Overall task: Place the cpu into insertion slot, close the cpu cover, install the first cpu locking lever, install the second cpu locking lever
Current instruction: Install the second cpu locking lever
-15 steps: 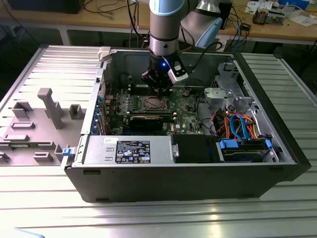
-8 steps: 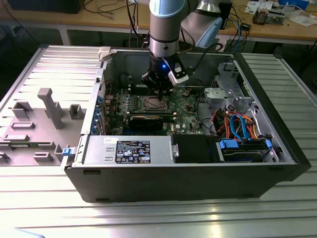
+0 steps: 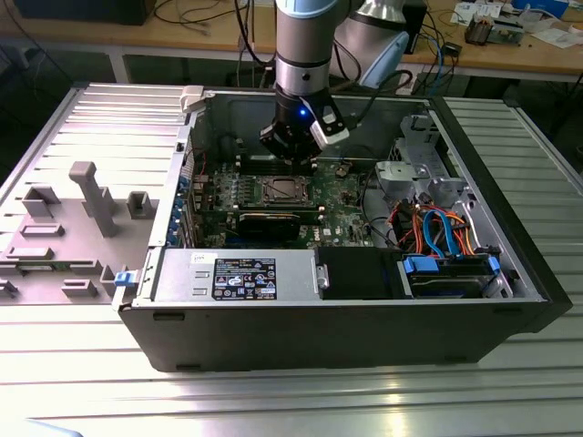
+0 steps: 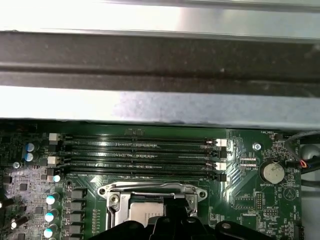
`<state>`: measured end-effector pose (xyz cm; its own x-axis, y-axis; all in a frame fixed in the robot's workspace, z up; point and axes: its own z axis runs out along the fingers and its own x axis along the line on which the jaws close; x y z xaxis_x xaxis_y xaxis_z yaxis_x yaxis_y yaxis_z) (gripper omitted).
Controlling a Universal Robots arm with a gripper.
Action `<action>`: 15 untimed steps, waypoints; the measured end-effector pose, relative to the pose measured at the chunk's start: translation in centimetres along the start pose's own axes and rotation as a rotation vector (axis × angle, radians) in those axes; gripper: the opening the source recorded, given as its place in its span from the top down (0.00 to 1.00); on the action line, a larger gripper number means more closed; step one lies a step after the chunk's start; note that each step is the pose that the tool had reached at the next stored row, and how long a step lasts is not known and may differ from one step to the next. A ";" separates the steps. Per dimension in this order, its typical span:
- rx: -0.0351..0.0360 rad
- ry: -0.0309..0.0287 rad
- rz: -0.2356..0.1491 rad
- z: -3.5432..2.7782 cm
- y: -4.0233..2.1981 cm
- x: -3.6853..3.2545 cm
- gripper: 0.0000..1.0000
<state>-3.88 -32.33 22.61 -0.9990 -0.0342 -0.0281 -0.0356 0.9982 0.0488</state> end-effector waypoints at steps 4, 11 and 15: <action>0.0000 0.0000 0.000 0.00 -0.46 0.02 0.89; 0.0001 0.0000 0.000 -0.02 -2.31 0.08 0.89; 0.0002 0.0000 0.000 -0.46 -2.57 0.08 0.89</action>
<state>-3.89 -34.92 22.94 -0.9990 -0.0342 -0.0280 -0.0355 0.9982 0.0486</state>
